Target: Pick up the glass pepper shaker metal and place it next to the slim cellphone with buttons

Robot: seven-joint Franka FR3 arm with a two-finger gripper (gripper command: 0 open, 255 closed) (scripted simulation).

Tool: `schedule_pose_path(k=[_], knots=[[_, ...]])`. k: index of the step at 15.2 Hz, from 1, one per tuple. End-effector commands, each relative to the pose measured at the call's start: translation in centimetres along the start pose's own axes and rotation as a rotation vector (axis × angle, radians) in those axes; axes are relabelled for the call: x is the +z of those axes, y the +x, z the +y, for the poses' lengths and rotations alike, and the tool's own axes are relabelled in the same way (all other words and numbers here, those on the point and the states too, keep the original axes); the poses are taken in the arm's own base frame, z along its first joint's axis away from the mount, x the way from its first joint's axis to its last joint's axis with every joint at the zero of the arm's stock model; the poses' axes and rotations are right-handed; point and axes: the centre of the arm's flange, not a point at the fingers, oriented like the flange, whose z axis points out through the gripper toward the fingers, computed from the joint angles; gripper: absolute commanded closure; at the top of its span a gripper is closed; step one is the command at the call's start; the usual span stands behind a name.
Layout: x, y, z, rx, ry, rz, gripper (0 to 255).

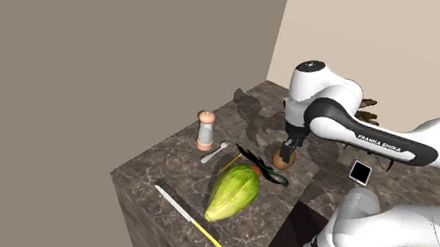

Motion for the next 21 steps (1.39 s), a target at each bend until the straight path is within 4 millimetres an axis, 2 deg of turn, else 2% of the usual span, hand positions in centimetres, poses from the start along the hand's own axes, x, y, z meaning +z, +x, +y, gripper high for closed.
schedule_pose_path(k=[1, 11, 21], knots=[[0.0, 0.0, 0.0, 0.000, 0.000, 0.000, 0], [-1.9, 12.6, -0.1, -0.105, 0.041, 0.032, 0], [-4.2, 25.0, -1.5, -0.210, 0.081, 0.065, 0]])
